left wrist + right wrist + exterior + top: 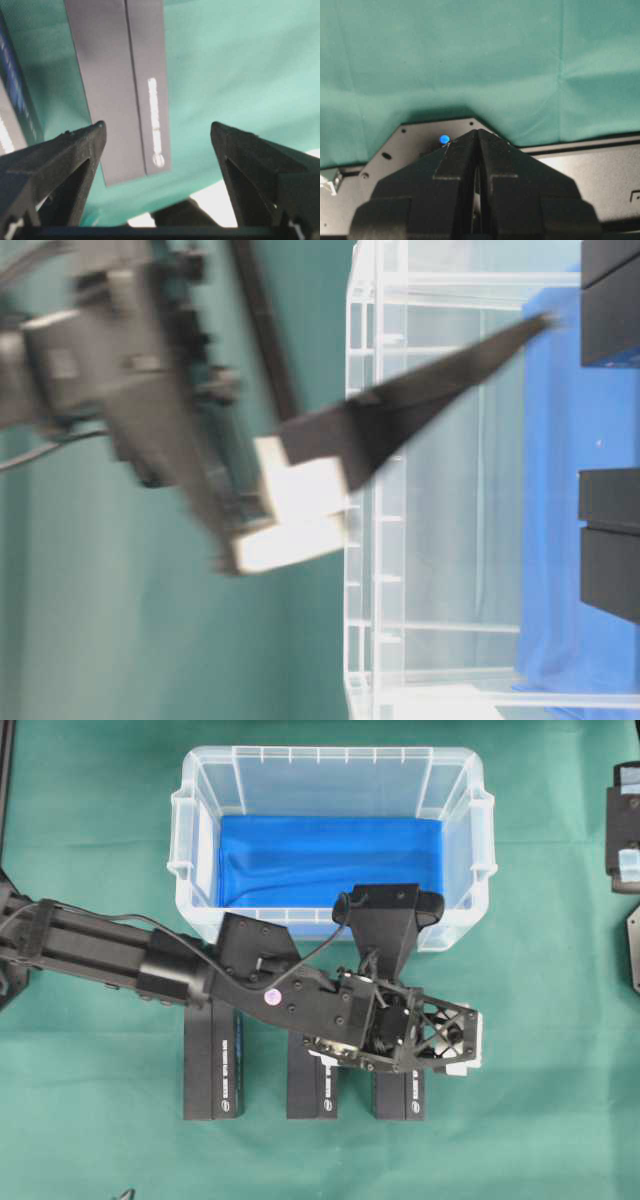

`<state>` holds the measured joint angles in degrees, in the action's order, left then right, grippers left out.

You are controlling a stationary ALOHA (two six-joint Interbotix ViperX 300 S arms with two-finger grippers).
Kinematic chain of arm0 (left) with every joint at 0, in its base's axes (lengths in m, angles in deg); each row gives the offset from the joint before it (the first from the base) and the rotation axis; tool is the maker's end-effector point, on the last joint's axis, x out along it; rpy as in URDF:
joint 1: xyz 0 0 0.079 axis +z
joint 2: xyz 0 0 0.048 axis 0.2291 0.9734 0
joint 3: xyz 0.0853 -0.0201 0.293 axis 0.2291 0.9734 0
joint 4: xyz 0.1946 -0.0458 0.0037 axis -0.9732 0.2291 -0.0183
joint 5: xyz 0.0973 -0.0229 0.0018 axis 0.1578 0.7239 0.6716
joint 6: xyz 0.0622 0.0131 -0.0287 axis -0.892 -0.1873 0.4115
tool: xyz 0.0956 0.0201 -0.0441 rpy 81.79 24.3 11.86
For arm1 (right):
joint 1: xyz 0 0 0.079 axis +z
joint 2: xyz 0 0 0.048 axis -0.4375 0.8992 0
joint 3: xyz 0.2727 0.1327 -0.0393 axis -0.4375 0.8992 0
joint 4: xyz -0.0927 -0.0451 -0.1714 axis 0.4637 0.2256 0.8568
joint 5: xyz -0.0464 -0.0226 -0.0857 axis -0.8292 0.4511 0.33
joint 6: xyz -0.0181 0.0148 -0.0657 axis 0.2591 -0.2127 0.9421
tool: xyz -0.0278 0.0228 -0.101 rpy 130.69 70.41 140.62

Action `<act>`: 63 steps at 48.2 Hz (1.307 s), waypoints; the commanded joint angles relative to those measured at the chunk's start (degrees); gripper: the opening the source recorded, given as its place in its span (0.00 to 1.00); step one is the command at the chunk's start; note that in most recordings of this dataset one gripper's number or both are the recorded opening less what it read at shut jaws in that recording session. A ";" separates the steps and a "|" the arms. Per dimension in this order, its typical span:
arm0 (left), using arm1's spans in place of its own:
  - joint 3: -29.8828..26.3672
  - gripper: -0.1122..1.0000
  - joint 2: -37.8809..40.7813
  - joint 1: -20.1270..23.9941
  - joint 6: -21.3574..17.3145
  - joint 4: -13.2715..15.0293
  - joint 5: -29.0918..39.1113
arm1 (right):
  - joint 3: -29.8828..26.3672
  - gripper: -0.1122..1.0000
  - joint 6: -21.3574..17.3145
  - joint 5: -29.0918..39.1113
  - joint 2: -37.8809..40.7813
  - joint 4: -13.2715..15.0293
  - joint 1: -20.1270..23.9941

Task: Take the box out of the case with the left arm.
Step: 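Lower the boxes onto the cloth and open the left gripper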

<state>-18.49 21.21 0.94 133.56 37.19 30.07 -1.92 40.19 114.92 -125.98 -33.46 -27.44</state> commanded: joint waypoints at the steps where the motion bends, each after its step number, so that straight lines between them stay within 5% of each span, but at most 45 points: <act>1: -4.04 0.81 -2.81 0.09 -0.44 -0.09 2.46 | -0.53 0.12 0.09 0.00 -0.09 0.18 -0.09; 17: -12.57 0.81 -2.55 0.97 -3.52 -0.35 8.88 | -0.53 0.12 0.09 0.00 -0.09 0.18 0.00; 35: -11.78 0.81 -3.87 0.53 -4.57 -0.44 11.78 | -0.44 0.12 0.09 0.00 -0.09 0.18 -0.09; 43: -8.17 0.81 -7.21 -0.44 -4.92 -0.44 12.22 | -0.53 0.12 0.09 0.00 -0.09 0.18 -0.09; 63: 12.57 0.81 -23.20 -3.60 0.79 -0.70 12.04 | -0.44 0.12 0.09 0.18 -0.09 0.18 -0.09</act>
<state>-8.74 3.19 -1.78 133.65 36.75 42.28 -1.92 40.28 115.00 -126.07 -33.37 -27.44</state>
